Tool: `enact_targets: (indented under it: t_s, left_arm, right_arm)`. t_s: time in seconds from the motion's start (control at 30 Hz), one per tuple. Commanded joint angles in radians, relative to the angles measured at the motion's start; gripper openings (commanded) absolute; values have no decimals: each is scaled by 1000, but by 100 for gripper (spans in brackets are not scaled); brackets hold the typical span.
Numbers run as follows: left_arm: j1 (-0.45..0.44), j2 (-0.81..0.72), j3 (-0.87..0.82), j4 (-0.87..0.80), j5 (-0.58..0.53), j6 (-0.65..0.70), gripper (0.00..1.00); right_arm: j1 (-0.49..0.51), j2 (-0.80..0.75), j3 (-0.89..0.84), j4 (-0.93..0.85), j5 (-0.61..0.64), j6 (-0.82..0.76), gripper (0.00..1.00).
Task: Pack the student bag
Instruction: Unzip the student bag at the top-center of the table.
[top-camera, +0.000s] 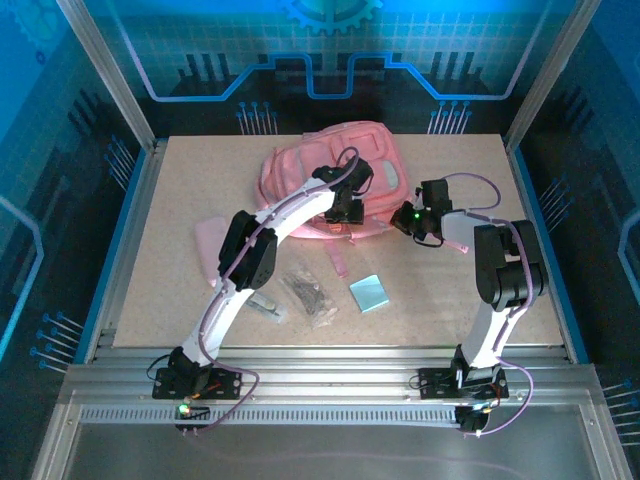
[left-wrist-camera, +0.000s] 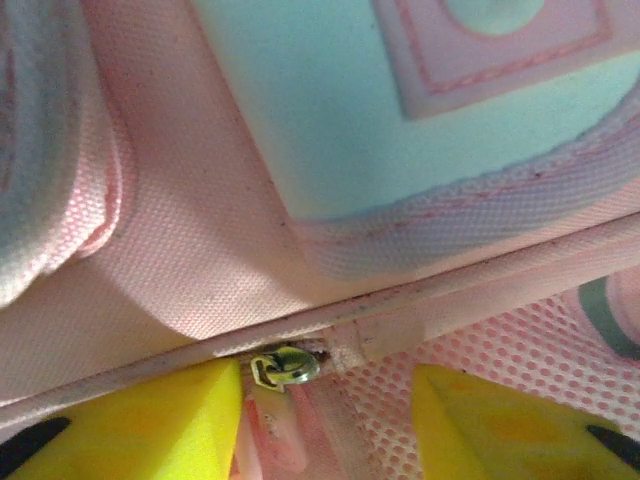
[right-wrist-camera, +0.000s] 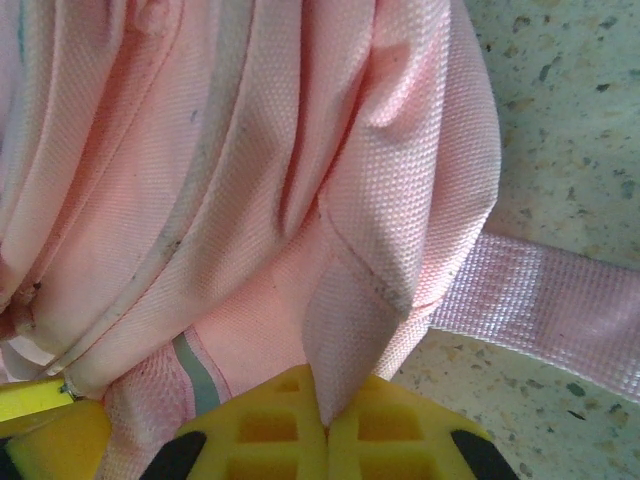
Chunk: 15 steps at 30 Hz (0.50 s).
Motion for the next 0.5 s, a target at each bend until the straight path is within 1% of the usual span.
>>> enact_targets:
  t_s: [0.0,0.03,0.1,0.2,0.27,0.3,0.4,0.47]
  left_arm:
    - [-14,90,17,-120,0,11,39]
    - [-14,108,16,-129,1,11,36]
    - [-12,152,41,-179,6,21,33]
    - [-12,201,76,-255,-8,49,34]
    - [-14,202,58,-267,-27,65,37]
    - [-13,201,49,-271,-39,71,36]
    - [-10,189,33,-259,-42,76,18]
    - [-10,188,35,-251,-22,70,9]
  right_arm:
    - [15,14,-15,-4,-30,3,0]
    - [15,13,-17,-1,-31,5,0]
    - [15,13,-17,2,-32,9,0]
    - [15,14,-18,11,-35,17,0]
    - [15,11,-20,14,-35,21,0]
    - [14,9,-18,16,-32,23,0]
    - [11,6,-20,16,-32,25,0]
    - [9,4,-17,17,-34,27,0]
